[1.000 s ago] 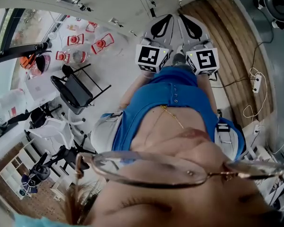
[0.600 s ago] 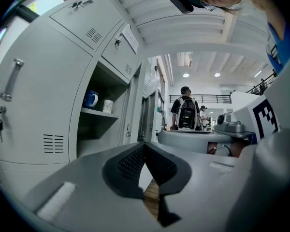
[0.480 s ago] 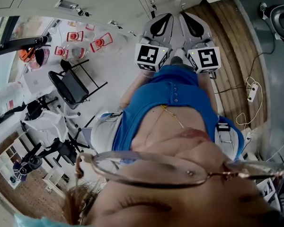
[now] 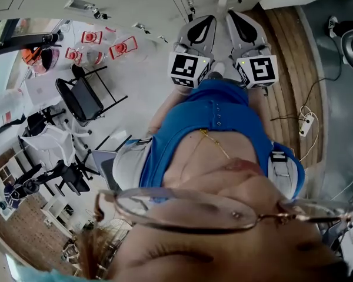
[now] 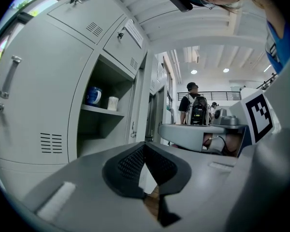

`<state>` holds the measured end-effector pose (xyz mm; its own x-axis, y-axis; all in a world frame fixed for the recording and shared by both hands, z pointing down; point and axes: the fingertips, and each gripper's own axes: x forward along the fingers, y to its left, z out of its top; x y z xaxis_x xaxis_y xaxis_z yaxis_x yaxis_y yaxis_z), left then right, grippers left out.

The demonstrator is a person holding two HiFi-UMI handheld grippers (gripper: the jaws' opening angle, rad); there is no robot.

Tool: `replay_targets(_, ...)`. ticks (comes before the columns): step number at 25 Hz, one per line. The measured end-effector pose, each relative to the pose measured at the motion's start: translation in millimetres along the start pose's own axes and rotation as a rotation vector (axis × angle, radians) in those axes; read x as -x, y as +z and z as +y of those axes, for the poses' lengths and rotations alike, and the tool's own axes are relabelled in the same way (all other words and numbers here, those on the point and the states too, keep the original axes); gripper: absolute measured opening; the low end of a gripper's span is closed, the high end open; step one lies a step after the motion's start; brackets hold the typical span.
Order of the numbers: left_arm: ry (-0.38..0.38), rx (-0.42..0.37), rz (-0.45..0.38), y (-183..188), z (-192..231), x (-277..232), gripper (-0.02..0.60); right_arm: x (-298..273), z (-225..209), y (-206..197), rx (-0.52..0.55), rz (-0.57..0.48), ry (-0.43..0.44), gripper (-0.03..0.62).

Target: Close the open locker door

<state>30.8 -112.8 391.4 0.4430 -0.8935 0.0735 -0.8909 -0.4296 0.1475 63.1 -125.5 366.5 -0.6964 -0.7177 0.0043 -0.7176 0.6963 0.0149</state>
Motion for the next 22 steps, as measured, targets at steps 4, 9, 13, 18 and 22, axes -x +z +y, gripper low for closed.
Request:
replay_targets(4,0.041,0.003,-0.001,-1,5,-9,0.0,-8,-11,3,0.018,-0.015,0.037,0.003)
replay_targets(9,0.087,0.007,-0.012,-1,10,-17,0.0,-16,-22,10,0.005,-0.046,0.103,0.069)
replay_targets(13,0.129,0.012,-0.012,-3,14,-19,0.0,-24,-29,16,0.028,-0.058,0.15,0.128)
replay_targets(18,0.172,0.022,-0.018,-5,18,-19,0.0,-34,-31,21,0.047,-0.066,0.222,0.158)
replay_targets(22,0.204,0.028,-0.015,-7,21,-16,0.0,-40,-29,24,0.042,-0.068,0.286,0.16)
